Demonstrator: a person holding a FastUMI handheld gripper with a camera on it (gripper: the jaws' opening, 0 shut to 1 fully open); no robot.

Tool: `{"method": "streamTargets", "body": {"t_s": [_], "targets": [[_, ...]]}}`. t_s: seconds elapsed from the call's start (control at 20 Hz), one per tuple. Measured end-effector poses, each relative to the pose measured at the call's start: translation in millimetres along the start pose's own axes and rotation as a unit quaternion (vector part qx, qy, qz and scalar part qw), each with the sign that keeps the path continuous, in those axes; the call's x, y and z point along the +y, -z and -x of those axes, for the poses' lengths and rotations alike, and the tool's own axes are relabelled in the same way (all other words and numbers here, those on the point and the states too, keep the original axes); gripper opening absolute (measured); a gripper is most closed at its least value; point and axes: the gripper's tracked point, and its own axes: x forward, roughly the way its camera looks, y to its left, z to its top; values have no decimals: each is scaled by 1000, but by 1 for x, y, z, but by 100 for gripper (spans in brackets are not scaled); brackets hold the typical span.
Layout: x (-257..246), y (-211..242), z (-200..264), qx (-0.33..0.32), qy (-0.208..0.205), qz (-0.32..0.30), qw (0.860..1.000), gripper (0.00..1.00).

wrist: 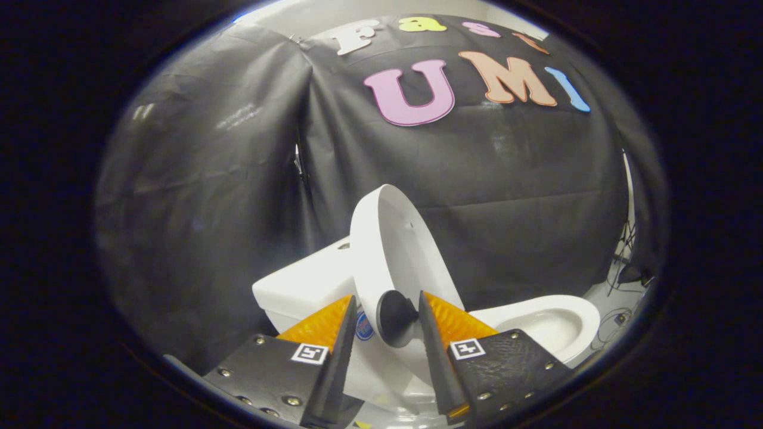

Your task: Open the toilet lid.

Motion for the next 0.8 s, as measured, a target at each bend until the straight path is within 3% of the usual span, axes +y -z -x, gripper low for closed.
{"method": "streamTargets", "body": {"t_s": [0.05,0.25,0.4,0.6,0.8], "targets": [[2,2,0,0,-7,-2,1000,60],[-3,7,-1,3,-2,4,1000,82],[-3,1,3,-11,-9,4,1000,85],[-15,-10,8,-37,4,0,999,96],[-26,-14,11,-48,18,-11,999,97]]}}
